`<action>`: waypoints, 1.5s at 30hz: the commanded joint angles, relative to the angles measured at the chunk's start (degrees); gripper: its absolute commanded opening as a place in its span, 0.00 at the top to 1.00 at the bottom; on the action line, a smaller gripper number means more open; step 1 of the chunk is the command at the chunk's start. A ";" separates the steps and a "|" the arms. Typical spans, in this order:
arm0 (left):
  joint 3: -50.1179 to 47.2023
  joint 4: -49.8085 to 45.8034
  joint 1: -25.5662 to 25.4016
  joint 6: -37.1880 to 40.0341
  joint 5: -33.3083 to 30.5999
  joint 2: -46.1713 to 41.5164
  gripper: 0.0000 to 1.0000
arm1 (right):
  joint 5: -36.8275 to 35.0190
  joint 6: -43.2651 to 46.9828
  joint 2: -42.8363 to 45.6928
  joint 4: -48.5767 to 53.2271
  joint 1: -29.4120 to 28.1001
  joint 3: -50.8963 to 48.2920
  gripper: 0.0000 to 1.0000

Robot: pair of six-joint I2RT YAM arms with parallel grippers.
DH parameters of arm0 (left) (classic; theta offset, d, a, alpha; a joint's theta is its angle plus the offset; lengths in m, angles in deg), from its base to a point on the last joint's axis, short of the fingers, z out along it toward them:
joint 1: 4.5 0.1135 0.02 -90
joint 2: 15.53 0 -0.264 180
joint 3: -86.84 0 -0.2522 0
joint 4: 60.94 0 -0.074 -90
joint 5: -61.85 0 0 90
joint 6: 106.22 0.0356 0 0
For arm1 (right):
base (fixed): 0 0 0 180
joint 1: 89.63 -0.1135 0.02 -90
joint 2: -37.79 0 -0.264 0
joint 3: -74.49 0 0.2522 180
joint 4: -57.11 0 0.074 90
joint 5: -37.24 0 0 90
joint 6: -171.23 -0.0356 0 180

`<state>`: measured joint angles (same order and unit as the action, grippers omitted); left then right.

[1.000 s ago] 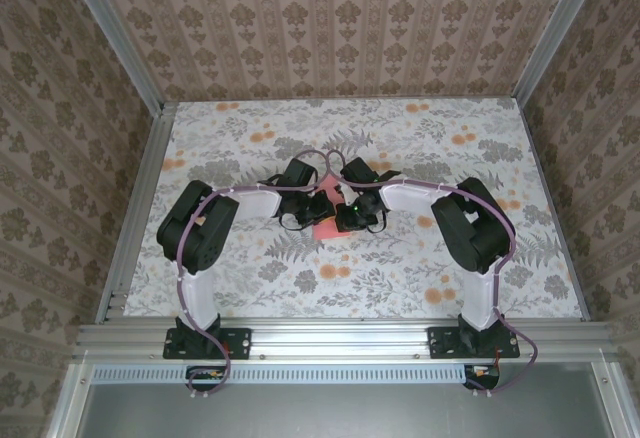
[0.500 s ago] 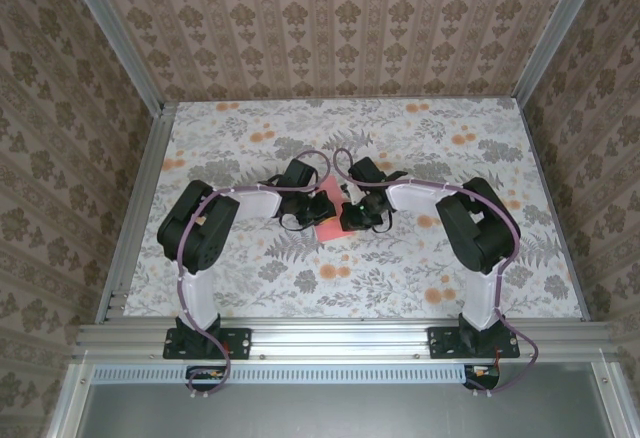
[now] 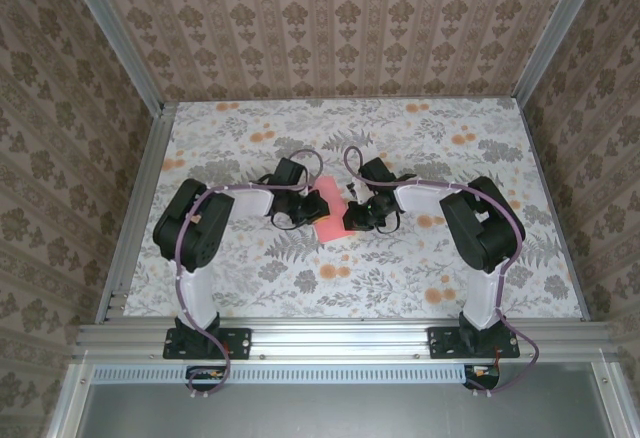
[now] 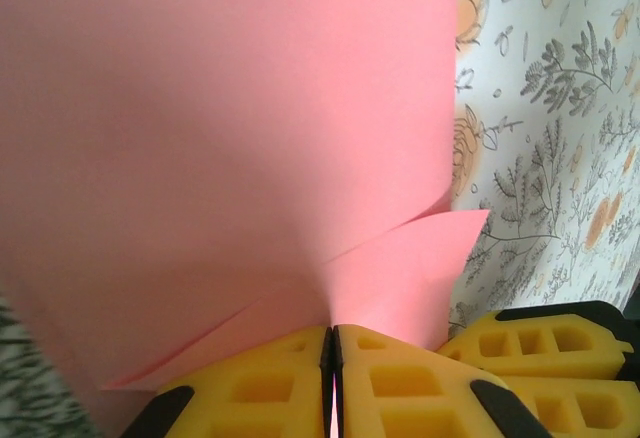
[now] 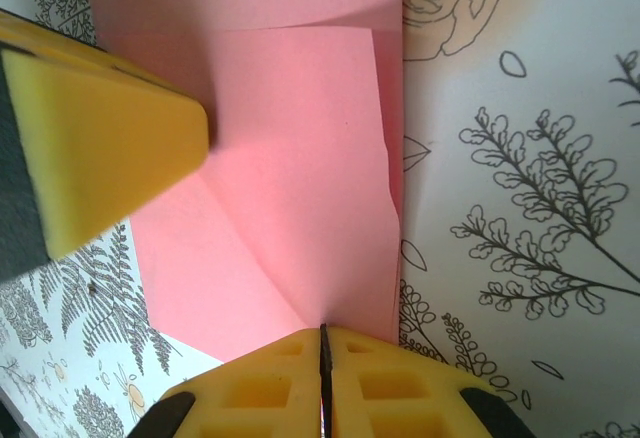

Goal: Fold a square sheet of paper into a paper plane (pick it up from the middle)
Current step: Fold the triangle a second time at the center of the table.

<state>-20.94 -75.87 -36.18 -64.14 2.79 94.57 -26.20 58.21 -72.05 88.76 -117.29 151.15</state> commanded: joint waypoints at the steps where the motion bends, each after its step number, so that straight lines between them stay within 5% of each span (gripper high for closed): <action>1: -2.04 -4.09 3.08 2.45 -5.32 0.11 0.87 | -5.97 -1.25 -3.66 10.49 1.29 -3.38 0.89; 15: -0.65 -6.73 7.90 4.86 -7.37 -4.02 0.87 | -5.37 -1.50 -3.08 10.24 1.38 -3.35 0.89; 27: -0.42 -4.42 -2.44 4.01 -10.23 -9.34 0.87 | -3.81 -1.67 -1.70 9.40 1.29 -2.86 0.89; 45: 3.45 -4.38 -3.74 2.66 -8.09 -0.77 0.88 | 4.84 -2.08 1.28 6.32 -0.53 3.66 0.83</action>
<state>-18.80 -79.55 -40.09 -60.84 -5.51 92.65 -22.70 56.35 -69.83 92.76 -117.07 151.89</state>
